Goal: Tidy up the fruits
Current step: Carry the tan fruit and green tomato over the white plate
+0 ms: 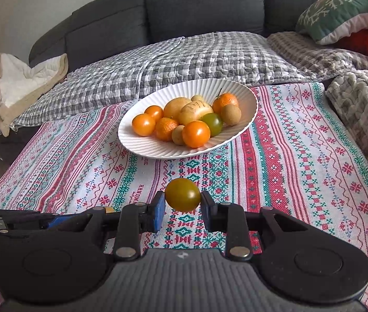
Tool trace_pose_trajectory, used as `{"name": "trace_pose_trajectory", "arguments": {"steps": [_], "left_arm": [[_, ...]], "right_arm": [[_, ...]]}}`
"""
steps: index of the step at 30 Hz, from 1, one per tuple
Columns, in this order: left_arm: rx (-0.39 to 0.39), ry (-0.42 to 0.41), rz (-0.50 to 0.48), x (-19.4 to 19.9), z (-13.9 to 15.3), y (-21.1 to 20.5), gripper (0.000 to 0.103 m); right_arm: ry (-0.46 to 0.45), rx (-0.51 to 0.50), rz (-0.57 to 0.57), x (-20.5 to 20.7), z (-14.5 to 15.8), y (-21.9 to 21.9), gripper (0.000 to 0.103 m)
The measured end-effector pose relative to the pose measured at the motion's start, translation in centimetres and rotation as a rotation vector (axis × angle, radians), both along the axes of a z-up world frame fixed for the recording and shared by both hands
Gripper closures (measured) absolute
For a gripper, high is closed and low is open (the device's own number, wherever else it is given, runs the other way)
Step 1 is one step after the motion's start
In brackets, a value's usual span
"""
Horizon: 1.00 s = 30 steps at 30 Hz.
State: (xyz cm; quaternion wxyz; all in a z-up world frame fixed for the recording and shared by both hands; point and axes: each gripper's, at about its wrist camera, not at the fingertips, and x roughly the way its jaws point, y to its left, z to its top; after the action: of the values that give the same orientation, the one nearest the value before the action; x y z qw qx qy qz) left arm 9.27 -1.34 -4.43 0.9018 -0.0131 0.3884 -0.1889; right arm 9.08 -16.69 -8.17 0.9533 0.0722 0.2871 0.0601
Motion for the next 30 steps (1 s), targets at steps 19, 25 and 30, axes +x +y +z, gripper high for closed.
{"name": "trace_pose_trajectory", "arguments": {"steps": [19, 25, 30], "left_arm": [[-0.013, -0.159, -0.104, 7.2, 3.5, -3.1, 0.077], [0.028, -0.222, -0.126, 10.8, 3.8, -4.1, 0.077], [0.073, -0.256, -0.145, 13.8, 3.5, -5.3, 0.077]], "right_arm": [[-0.097, -0.020, -0.010, 5.1, 2.9, -3.6, 0.077], [-0.124, -0.029, 0.003, 8.2, 3.6, -4.6, 0.077], [-0.136, -0.039, 0.041, 11.2, 4.4, -4.8, 0.077]]}}
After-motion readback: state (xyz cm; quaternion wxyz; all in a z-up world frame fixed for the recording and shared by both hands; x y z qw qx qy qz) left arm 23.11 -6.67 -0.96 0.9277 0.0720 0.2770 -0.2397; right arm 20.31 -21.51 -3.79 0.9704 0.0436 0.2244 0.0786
